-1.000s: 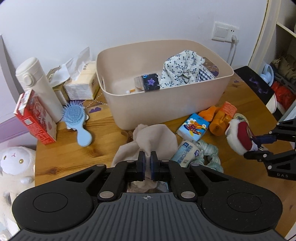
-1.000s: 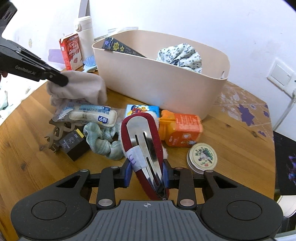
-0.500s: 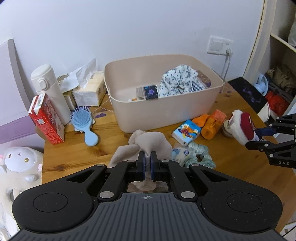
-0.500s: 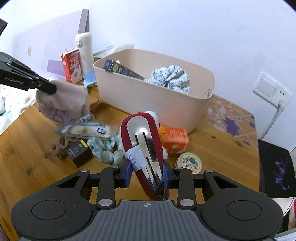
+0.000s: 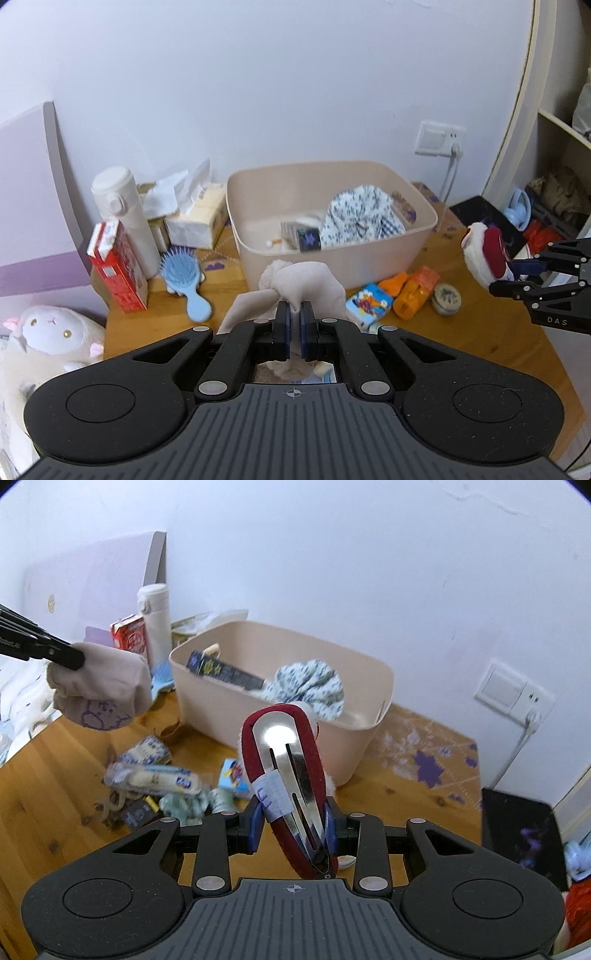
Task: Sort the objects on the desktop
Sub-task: 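Lift the pink cloth and hair clip and carry them over the basket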
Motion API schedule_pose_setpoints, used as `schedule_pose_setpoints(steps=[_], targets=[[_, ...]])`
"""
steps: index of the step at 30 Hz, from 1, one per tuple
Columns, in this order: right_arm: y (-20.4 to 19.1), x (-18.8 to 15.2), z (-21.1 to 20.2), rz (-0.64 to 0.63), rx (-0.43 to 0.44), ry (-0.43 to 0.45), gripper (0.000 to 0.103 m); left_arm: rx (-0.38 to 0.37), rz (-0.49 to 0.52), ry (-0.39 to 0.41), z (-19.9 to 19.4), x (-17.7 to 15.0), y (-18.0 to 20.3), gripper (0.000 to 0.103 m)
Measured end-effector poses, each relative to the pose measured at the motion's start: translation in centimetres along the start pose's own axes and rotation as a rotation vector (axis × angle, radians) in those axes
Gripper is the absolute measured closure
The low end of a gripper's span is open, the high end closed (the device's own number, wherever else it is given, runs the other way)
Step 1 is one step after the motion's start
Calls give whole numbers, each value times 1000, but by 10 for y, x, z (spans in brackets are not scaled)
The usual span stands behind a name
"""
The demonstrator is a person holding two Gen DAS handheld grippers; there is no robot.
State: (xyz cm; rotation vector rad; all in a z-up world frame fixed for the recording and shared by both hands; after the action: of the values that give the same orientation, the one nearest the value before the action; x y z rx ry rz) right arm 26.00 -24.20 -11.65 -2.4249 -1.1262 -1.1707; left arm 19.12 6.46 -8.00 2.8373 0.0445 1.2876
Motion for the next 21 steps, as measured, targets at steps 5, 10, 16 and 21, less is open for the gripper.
schedule_pose_setpoints(steps=[5, 10, 16, 21], targets=[[7, 19, -4, -20, -18, 43, 71, 3, -1, 46, -8, 22, 0, 99], [17, 39, -4, -36, -39, 82, 71, 22, -12, 99, -12, 46, -2, 99], [31, 62, 4, -75, -57, 111, 71, 36, 9, 126, -4, 71, 0, 99], [45, 83, 13, -101, -71, 136, 71, 51, 25, 128, 13, 87, 4, 99]])
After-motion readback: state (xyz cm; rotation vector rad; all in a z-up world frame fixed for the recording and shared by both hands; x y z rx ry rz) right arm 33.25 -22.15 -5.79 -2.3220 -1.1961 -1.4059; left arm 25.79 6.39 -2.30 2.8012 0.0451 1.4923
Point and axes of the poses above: each gripper's, at about its wrist camera, not at the fingertips, and z roughly the way its jaws point, y to its right, x to its top, the point moved 4 cm from there along z, roughly the way its jaws point, and after that the axes turned 2 degrees about y, right-handed, at the moved point
